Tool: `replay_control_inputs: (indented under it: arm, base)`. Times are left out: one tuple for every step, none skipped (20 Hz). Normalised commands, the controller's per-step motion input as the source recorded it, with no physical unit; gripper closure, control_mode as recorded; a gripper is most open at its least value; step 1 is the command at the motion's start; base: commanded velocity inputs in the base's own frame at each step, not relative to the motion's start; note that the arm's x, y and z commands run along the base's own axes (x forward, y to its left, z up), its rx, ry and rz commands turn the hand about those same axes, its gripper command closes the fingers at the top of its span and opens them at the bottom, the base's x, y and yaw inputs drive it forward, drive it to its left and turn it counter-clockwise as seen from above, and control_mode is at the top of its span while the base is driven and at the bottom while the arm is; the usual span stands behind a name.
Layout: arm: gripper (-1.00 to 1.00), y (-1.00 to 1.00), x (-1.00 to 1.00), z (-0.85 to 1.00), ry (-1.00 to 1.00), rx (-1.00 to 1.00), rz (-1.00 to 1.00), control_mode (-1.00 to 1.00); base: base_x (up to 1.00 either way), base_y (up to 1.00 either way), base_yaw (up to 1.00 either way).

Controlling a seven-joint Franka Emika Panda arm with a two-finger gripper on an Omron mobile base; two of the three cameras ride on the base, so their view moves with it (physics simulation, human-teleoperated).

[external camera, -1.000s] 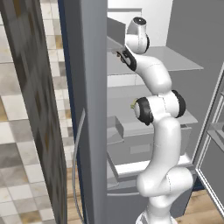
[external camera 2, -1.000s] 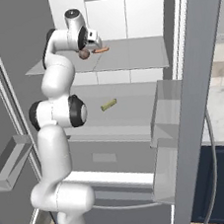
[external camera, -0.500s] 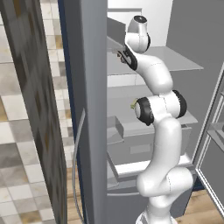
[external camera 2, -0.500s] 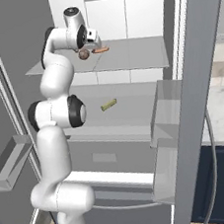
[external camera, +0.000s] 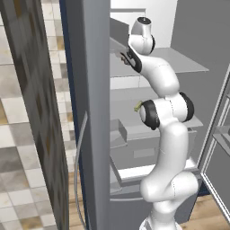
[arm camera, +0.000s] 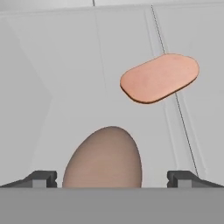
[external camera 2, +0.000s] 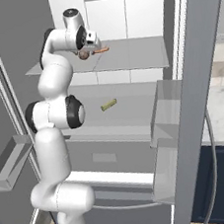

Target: Pick the egg and butter from the fridge and place them by the bowl for mixing.

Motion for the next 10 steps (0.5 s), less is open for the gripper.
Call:
replay_control_inputs:
  arm:
    - [-1.0, 0.0, 0.0, -0.24, 0.0, 0.0, 0.0, -1.0]
    - [-1.0, 0.0, 0.0, -0.31, 0.0, -0.01, 0.0, -1.0]
    - [-1.0, 0.0, 0.0, -0.31, 0.0, -0.02, 0.0, -1.0]
    - [-1.0, 0.0, 0.0, -0.35, 0.0, -0.02, 0.0, -1.0]
    - [-1.0, 0.04, 0.0, -0.41, 0.0, -0.03, 0.0, -1.0]
    - [-1.0, 0.09, 0.0, -0.46, 0.0, -0.04, 0.0, -1.0]
    - [-1.0, 0.1, 0.0, -0.44, 0.0, -0.04, 0.0, -1.0]
    - [-1.0, 0.11, 0.0, -0.39, -0.03, -0.03, 0.0, -1.0]
    - [-1.0, 0.08, 0.11, -0.26, -0.06, 0.0, 0.0, -1.0]
    - [-1.0, 0.04, 0.24, -0.16, -0.08, 0.0, 0.0, -1.0]
  base:
    - [0.0, 0.0, 0.0]
    - [0.0, 0.0, 0.0]
    - [0.0, 0.0, 0.0]
    - [0.0, 0.0, 0.0]
    - [0.0, 0.0, 0.0]
    - [0.0, 0.0, 0.0]
    - [0.0, 0.0, 0.0]
    - [0.0, 0.0, 0.0]
    - [0.0, 0.0, 0.0]
    - [0.0, 0.0, 0.0]
